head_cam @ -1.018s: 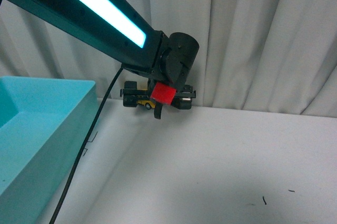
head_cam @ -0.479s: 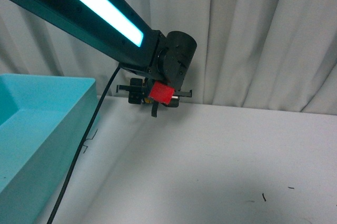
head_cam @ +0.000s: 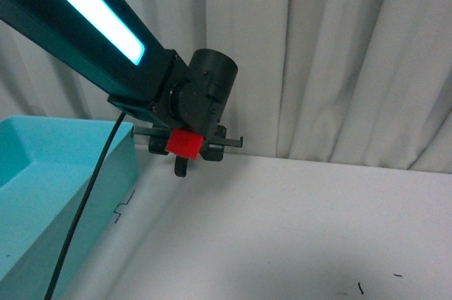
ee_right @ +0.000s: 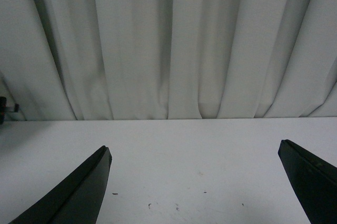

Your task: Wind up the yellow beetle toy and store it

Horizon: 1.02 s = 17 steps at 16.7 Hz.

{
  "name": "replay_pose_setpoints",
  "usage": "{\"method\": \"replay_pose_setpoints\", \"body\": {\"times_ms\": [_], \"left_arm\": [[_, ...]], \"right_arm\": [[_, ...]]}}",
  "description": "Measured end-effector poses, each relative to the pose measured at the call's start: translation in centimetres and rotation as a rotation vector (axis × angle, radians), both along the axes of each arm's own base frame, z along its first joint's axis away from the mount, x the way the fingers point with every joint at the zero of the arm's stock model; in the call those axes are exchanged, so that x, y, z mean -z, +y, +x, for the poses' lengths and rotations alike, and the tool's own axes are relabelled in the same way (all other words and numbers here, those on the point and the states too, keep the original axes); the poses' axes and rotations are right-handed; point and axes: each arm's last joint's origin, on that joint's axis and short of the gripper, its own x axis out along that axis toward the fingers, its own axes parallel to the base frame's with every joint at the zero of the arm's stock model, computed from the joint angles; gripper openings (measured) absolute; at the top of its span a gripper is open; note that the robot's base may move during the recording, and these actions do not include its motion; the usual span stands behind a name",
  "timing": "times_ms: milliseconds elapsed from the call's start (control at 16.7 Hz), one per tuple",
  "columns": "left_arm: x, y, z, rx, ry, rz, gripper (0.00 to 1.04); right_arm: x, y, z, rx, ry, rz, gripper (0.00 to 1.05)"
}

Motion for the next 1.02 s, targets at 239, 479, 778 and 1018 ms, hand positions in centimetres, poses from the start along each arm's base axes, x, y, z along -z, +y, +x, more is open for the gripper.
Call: {"method": "replay_pose_setpoints", "body": {"times_ms": [239, 479, 778, 1018], "left_arm": [[-6.3, 2.7, -6.2, 0.116, -0.071, -0.089, 0.50], [-9.0, 5.7, -13.3, 0.235, -0.061, -0.168, 0.50], [-10.9, 12.0, -19.2, 0.233, -0.188, -0.144, 0.50], [-8.8, 16.4, -21.5, 0.235, -0.186, -0.128, 0.50]], "right_arm": [[0.0, 0.0, 0.0, 0.000, 0.000, 0.000, 0.98], [0.0, 0.0, 0.0, 0.000, 0.000, 0.000, 0.98], [0.0, 0.0, 0.0, 0.000, 0.000, 0.000, 0.98], [0.0, 0.0, 0.0, 0.000, 0.000, 0.000, 0.98]]}}
